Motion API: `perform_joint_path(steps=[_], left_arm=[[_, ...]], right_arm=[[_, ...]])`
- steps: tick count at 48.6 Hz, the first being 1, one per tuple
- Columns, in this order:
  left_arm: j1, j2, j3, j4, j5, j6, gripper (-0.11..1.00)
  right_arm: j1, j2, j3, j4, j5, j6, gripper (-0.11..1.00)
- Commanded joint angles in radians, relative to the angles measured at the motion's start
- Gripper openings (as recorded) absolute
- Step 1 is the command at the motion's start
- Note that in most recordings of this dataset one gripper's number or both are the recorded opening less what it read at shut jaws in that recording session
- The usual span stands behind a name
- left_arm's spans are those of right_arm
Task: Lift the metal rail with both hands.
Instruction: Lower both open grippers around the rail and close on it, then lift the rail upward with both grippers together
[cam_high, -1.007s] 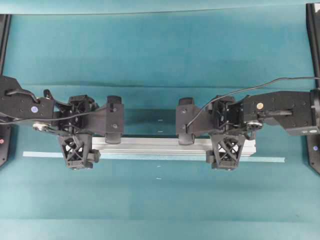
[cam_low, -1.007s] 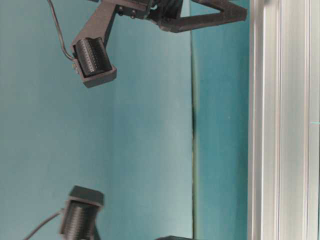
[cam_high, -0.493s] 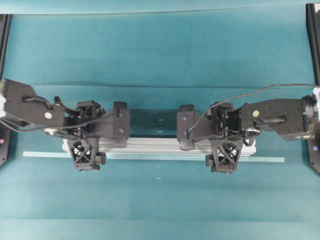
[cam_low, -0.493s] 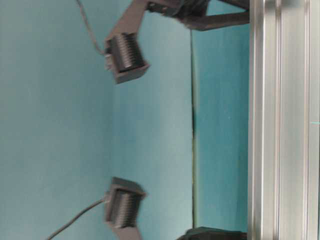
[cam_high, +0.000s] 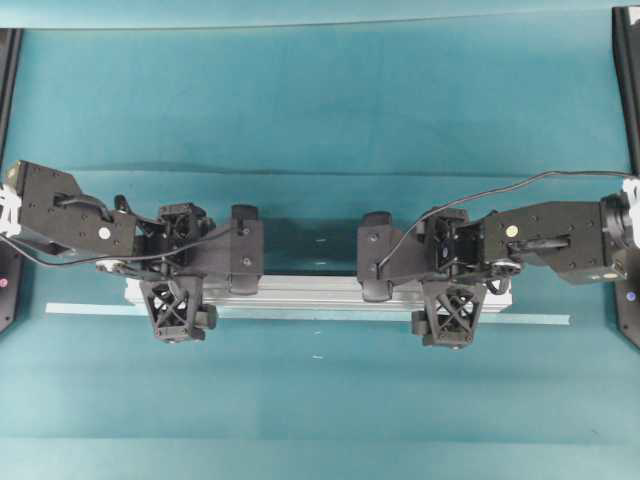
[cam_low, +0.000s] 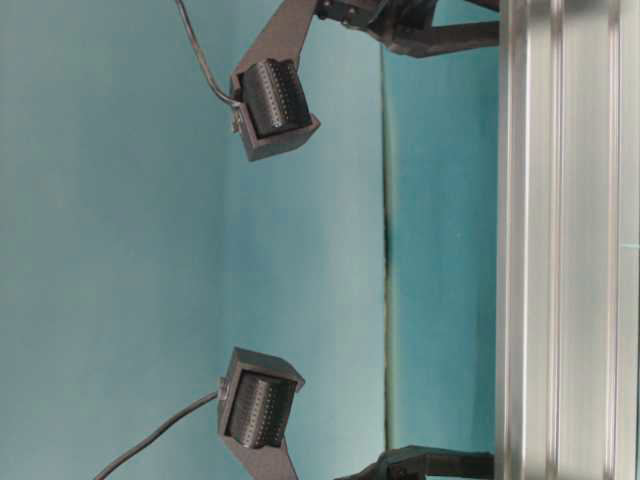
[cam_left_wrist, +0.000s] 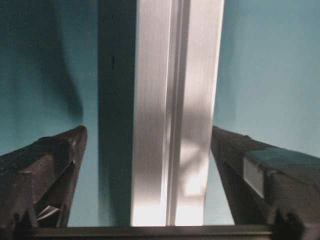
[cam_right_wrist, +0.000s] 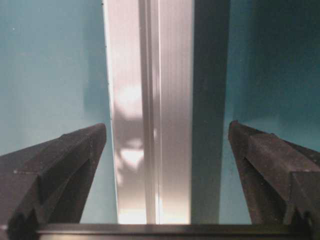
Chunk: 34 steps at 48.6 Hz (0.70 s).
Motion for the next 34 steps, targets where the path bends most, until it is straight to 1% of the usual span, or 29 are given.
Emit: perform_joint_path(steps=[1,6,10,13,15,17,21,34], left_arm=[[-0.003,-0.005,0.000,0.003,-0.017,-0.005,0.92],[-0.015,-0.008,0.005,0.003,-0.028,0.009,0.81],[-0.028,-0.008,0.008,0.003,-0.038,0.017,0.64],[-0.032,-0.009,0.012,0.003,-0.041,0.023,0.48],[-0.035,-0.009,0.014,0.005,-0.043,0.028,0.38],[-0.037,-0.009,0.015,0.005,-0.043,0.031,0.30],[-0.037,-0.009,0.017,0.003,-0.043,0.031,0.29],[-0.037,-0.011,0.020,0.003,-0.043,0.031,0.29]], right_arm=[[0.003,0.005,-0.003,0.005,-0.005,-0.002,0.99],[0.002,0.005,-0.003,0.005,-0.003,-0.002,0.96],[0.003,0.005,-0.002,0.005,0.000,-0.002,0.89],[0.003,0.006,-0.003,0.003,0.000,-0.003,0.79],[0.003,0.005,-0.002,0.003,-0.003,-0.003,0.69],[0.003,0.006,-0.002,0.003,-0.003,-0.003,0.58],[0.003,0.005,-0.002,0.005,-0.003,-0.003,0.38],[0.003,0.005,0.000,0.005,0.000,-0.003,0.38]])
